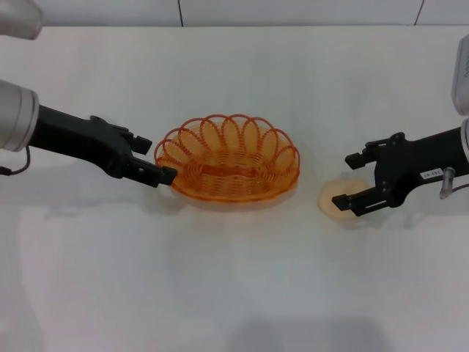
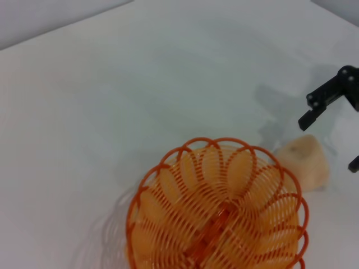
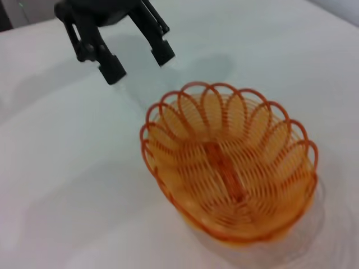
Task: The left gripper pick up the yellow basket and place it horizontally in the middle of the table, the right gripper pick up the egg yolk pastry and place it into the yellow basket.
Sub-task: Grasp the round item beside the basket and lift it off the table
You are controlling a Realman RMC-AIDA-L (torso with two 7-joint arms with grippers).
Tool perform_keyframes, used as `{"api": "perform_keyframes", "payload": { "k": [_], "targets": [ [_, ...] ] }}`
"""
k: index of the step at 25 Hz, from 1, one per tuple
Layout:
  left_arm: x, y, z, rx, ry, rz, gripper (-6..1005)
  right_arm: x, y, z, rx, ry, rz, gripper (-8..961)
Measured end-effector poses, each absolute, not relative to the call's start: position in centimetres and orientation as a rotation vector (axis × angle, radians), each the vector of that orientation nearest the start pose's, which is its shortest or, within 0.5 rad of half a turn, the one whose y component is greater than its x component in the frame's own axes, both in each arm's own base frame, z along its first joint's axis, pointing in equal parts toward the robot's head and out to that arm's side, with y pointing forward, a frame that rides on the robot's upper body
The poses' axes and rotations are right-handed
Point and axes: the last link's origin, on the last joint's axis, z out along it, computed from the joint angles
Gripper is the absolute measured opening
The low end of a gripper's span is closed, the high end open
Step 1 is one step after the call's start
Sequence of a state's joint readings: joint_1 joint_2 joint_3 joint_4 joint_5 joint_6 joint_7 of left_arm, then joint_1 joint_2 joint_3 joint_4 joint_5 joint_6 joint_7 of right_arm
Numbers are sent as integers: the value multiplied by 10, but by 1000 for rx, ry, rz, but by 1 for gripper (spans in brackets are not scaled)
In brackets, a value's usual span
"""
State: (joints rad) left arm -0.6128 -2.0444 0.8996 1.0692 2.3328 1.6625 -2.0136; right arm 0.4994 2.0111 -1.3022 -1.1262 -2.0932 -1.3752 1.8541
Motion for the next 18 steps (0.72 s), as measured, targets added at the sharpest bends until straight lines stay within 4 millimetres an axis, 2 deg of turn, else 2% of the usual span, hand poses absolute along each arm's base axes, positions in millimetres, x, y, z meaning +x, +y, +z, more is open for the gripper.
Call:
{"api": "perform_keyframes", "payload": {
  "k": [7, 18],
  "targets": [
    [-221, 356, 35, -2839, -886, -44, 863, 211, 356, -3, -2867, 419, -19, 795],
    [-221, 358, 35, -2826, -884, -47, 864, 211, 359, -9, -2848, 395, -36, 580]
  ]
}}
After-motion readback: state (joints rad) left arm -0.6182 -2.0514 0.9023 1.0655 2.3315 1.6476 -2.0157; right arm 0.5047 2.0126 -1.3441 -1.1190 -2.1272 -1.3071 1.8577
